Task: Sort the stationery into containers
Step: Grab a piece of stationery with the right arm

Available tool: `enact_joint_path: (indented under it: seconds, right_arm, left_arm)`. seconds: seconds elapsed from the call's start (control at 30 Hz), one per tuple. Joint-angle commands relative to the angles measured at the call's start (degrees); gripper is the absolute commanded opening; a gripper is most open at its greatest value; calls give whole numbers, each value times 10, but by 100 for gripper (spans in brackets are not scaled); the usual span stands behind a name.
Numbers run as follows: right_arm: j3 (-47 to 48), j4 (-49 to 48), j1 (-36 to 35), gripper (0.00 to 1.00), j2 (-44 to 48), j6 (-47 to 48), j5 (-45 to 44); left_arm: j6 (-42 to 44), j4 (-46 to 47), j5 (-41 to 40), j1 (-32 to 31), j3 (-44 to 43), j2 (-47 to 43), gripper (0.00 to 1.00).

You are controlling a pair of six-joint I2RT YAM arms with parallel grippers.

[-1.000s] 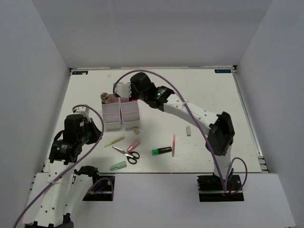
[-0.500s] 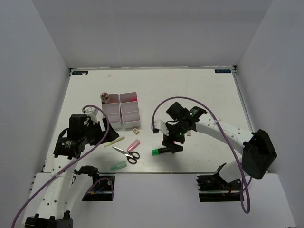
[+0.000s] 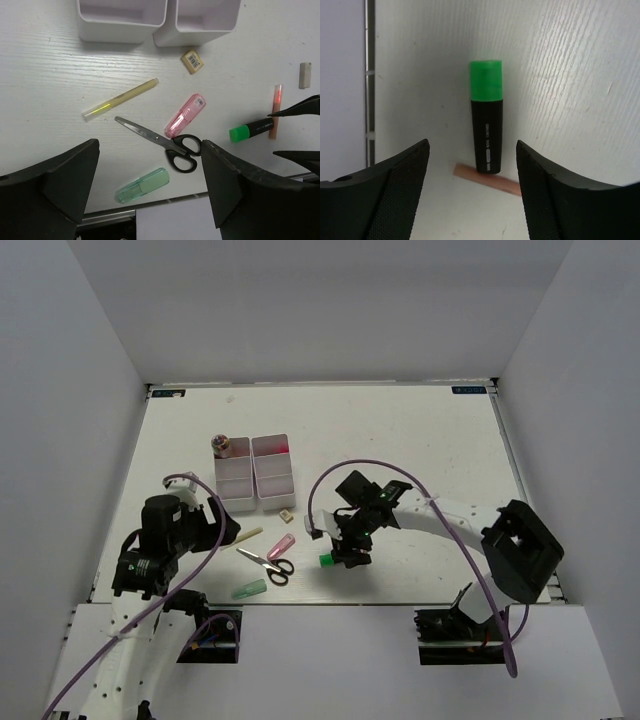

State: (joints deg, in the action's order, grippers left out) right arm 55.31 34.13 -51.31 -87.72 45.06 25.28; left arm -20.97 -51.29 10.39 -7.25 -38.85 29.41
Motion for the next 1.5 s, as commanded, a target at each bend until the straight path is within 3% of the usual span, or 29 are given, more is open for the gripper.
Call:
enact_joint_path:
  seconds: [0.0, 0.5, 0.73, 0.87, 0.9, 1.0, 1.13, 1.33, 1.37, 1.47]
  right_arm:
    - [28, -47, -12, 72, -24, 6, -16]
    - [42, -102, -78, 69, -95, -23, -111]
    - [27, -120, -101, 58, -104, -34, -148]
    - [21, -126, -109, 34, -109, -37, -172]
    - [21, -123, -111, 18, -111, -40, -173]
    - [30, -112, -110, 0, -106, -53, -175]
    - [82, -82, -107, 0, -83, -75, -179]
    - [270, -18, -101, 0, -84, -90, -199]
    - [326, -20, -101, 0, -89, -91, -216]
    - [378, -96, -97, 0, -120, -99, -287]
  left_arm:
    - [6, -1, -29, 2, -15, -2, 94]
    - [5, -10, -41, 3, -21, -13, 94]
    - [8, -15, -47, 2, -25, -15, 91]
    - [8, -17, -49, 3, -24, -15, 84]
    - [7, -16, -49, 1, -25, -18, 80]
    - [7, -18, -51, 2, -25, -18, 73]
    - [6, -22, -56, 2, -29, -16, 72]
    - [6, -29, -63, 3, -37, -12, 72]
    - [4, -31, -64, 3, -38, -10, 72]
    - [0, -37, -71, 2, -39, -12, 72]
